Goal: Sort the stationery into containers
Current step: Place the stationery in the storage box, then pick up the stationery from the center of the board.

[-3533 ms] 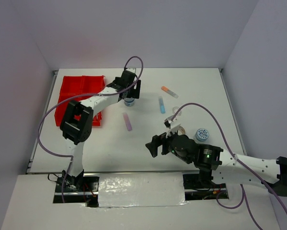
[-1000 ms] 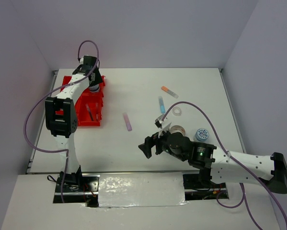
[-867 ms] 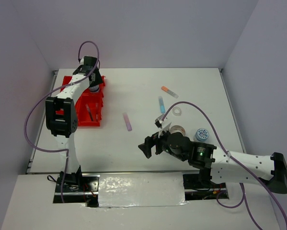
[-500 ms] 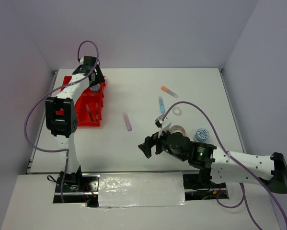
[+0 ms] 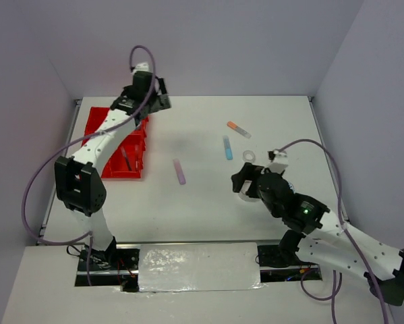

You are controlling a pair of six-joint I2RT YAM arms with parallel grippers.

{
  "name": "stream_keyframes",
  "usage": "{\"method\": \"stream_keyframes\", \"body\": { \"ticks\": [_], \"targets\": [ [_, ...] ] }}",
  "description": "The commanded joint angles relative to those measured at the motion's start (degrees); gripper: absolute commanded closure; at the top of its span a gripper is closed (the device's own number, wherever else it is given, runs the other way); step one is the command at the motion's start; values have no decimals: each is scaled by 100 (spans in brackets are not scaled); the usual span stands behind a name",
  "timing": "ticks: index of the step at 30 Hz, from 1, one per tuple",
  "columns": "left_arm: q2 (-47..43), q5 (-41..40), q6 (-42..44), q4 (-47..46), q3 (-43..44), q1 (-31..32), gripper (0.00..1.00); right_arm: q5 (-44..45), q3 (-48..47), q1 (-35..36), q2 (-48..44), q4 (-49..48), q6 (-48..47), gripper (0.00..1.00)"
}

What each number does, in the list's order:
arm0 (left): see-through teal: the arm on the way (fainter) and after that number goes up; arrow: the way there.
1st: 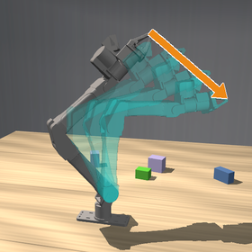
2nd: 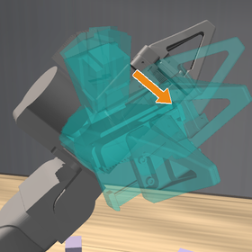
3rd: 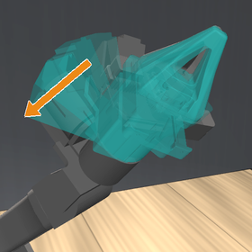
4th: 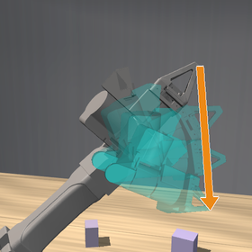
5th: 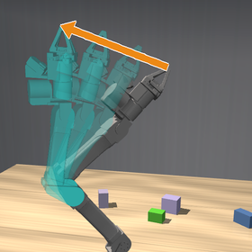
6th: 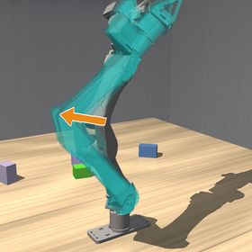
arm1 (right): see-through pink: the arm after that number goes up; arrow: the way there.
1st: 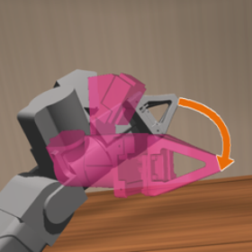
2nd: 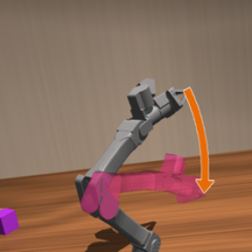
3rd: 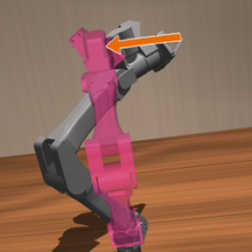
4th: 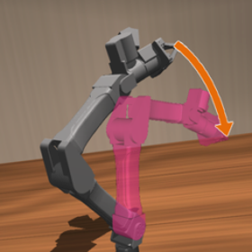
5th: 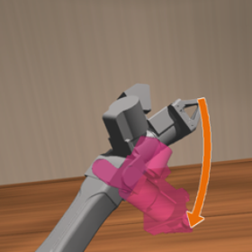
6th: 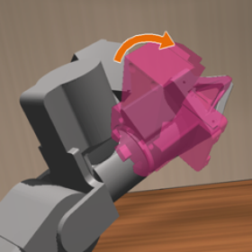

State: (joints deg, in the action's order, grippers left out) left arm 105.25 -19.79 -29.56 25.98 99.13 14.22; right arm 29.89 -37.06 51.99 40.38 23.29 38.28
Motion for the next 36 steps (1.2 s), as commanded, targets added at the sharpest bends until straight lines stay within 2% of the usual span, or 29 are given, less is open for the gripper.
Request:
{"method": "stream_keyframes", "body": {
  "ticks": [1,3,4,7,11,14,20,26,36],
  "targets": [
    [-348,308,293,-443,-148,1221,1,1623,-722,-31,-635,2281,1821,0],
    [-347,694,494,-802,-420,1933,1,1994,-943,-39,-1030,3176,2295,0],
    [-330,1009,591,-1266,-517,2388,1,2055,-1144,-39,-1145,3417,2393,0],
    [-146,1808,943,-1840,-711,2936,1,2179,-1522,-22,-1646,4227,2729,0],
    [363,2557,1242,-2544,-537,3622,1,2144,-2050,-39,-2585,4386,2439,0],
    [855,3015,1496,-2834,-220,3983,1,2223,-2428,-39,-2912,4079,1780,0],
    [1733,3701,1698,-3064,438,4431,1,2495,-3325,-40,-2562,4157,1139,0],
    [2315,3790,2322,-2747,1055,4827,1,2355,-3431,-48,-2517,3806,576,0],
    [3273,2903,2895,-2642,1908,5117,1,1802,-3168,-57,-2658,3367,110,0]
  ]
}}
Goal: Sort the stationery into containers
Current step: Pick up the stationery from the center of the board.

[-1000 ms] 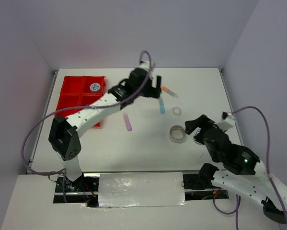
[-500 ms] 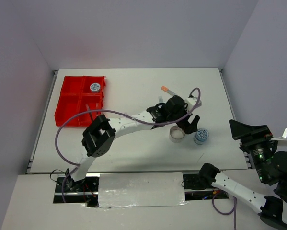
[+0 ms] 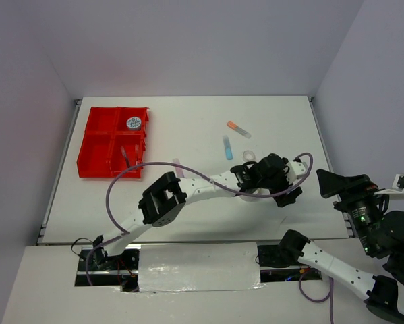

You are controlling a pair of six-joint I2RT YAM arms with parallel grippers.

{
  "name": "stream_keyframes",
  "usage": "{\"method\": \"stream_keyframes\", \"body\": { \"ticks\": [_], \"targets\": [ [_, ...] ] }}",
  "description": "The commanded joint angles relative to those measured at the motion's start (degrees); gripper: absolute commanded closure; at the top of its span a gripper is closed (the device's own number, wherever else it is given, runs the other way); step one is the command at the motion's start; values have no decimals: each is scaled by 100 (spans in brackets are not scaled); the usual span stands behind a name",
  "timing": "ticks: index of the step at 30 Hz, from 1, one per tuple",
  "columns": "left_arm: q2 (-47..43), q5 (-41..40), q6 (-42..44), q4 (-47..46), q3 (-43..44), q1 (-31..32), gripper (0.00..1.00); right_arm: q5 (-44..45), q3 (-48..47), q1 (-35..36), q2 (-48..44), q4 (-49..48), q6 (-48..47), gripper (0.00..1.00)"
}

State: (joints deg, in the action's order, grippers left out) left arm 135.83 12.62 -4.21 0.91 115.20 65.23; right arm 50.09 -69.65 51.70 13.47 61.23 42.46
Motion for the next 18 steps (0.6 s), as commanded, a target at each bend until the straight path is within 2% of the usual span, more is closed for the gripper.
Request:
{"method": "stream_keyframes", "body": {
  "ticks": [1,7,18],
  "targets": [
    [268,-400,594,-143,406,25,1,-271,135,-11,24,-471,-352,0],
    [690,-822,728,59,855,69,1,-482,329,-11,-20,-612,-439,0],
    [734,-928,719,-38,767,60,1,-605,619,-20,-170,-850,-589,0]
  ]
}}
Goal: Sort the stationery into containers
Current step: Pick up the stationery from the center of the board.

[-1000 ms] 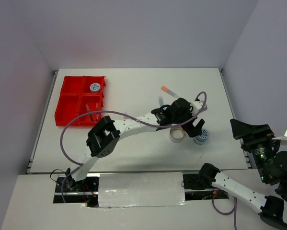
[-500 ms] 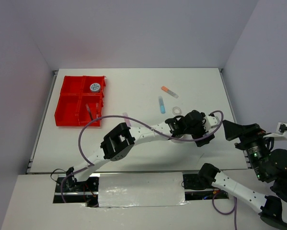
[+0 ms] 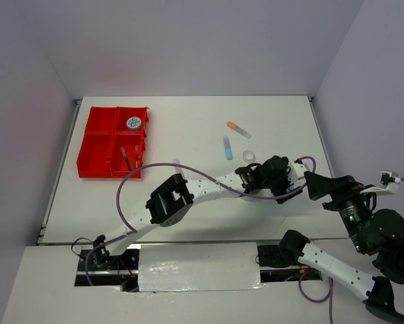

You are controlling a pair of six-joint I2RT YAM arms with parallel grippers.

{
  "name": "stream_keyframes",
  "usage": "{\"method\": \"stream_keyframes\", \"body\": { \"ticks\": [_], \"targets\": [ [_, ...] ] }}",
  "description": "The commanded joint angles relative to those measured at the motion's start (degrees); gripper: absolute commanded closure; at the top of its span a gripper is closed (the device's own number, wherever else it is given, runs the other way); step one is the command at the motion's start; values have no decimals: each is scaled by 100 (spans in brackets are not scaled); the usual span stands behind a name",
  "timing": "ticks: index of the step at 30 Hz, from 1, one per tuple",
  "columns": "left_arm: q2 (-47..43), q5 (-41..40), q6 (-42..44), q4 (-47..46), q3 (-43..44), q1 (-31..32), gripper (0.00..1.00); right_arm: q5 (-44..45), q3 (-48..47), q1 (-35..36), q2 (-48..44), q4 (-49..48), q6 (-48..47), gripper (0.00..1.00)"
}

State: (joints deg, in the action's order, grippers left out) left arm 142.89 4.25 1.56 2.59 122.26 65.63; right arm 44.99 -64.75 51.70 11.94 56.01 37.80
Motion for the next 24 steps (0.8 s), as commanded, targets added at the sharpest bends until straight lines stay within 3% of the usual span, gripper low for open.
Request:
{"method": "stream_keyframes", "body": {
  "ticks": [1,3,5,6,7,8,11,12,16,21,24],
  "targets": [
    [133,-100,125,-206,131,20,1,-113,147,-11,-17,-354,-133,0],
    [221,-47,108,-84,298,20,2,-166,147,-20,1,-362,-141,0],
    [231,-3,72,-101,246,21,11,-149,138,-20,-8,-354,-133,0],
    [204,14,46,-144,142,20,29,-149,147,-20,-34,-354,-141,0],
    [152,14,46,-206,88,29,40,-149,156,-11,-43,-380,-150,0],
    [134,6,37,-206,62,12,61,-149,156,-11,-61,-398,-150,0],
    [20,-91,-15,-101,88,12,95,-149,129,-11,-78,-398,-159,0],
    [-163,-91,-68,-101,18,12,100,-157,121,-11,-61,-398,-168,0],
    [-1033,-231,-338,-723,-640,-23,100,-175,234,-11,-52,-529,-220,0],
    [-2008,-416,-1269,-1059,-739,-708,100,-377,349,-11,-17,-845,-370,0],
    [-2544,-1283,-1553,-814,-738,-1296,100,-447,419,-20,53,-925,-414,0]
  ]
}}
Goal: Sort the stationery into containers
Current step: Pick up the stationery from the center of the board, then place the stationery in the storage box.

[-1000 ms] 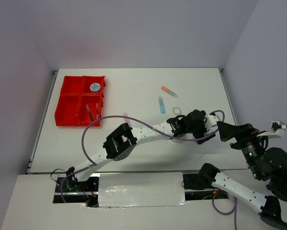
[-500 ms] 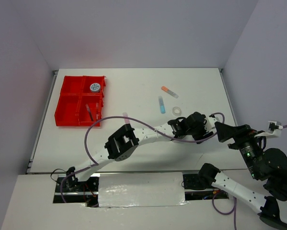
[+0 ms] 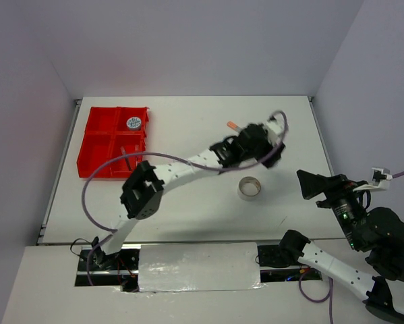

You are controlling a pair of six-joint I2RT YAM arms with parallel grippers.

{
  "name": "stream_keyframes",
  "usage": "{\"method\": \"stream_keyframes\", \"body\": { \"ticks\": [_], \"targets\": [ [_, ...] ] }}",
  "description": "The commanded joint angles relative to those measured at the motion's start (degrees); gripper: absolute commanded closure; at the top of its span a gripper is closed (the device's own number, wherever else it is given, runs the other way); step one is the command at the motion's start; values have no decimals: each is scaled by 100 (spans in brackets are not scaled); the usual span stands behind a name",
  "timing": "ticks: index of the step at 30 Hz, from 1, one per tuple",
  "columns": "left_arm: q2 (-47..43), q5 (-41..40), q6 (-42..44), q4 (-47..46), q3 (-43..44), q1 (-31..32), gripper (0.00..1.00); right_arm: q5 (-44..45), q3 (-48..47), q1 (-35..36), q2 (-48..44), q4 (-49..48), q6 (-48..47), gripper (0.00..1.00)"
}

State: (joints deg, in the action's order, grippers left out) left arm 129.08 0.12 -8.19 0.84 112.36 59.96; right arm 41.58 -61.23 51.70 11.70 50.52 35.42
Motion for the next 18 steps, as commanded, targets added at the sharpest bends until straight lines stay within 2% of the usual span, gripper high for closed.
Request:
{"method": "stream_keyframes", "body": {
  "ticks": [1,2,3,4,5,6,7,9,10,12,18],
  "targets": [
    [-1261,-1204,-622,-490,260,-880,100,-150,128,-20,86,-472,-193,0],
    [-1340,-1929,-788,-271,391,-1255,100,-220,164,-11,130,-517,-254,0],
    [-1402,-2259,-912,375,497,-1485,100,-264,243,-11,148,-630,-307,0],
    [-1411,-2549,-1035,738,733,-2001,100,-317,269,-11,183,-657,-351,0],
    [-1377,-3187,-1384,1099,857,-2267,100,-335,287,-11,270,-675,-421,0],
    [-1350,-3324,-1588,1476,980,-2574,100,-352,305,-2,314,-736,-448,0],
    [-1324,-3230,-1694,2020,1112,-3187,100,-431,314,-11,402,-772,-483,0],
    [-1367,-2677,-2010,2218,1000,-3779,100,-563,349,-11,473,-955,-623,0],
    [-1411,-2405,-2072,2027,668,-4286,100,-642,366,-2,508,-1026,-676,0],
    [-1473,-1765,-2161,1641,376,-4824,100,-783,384,-11,605,-1167,-799,0],
    [-1236,-1261,-1915,1410,296,-5442,100,-819,340,-11,824,-1124,-984,0]
  ]
}}
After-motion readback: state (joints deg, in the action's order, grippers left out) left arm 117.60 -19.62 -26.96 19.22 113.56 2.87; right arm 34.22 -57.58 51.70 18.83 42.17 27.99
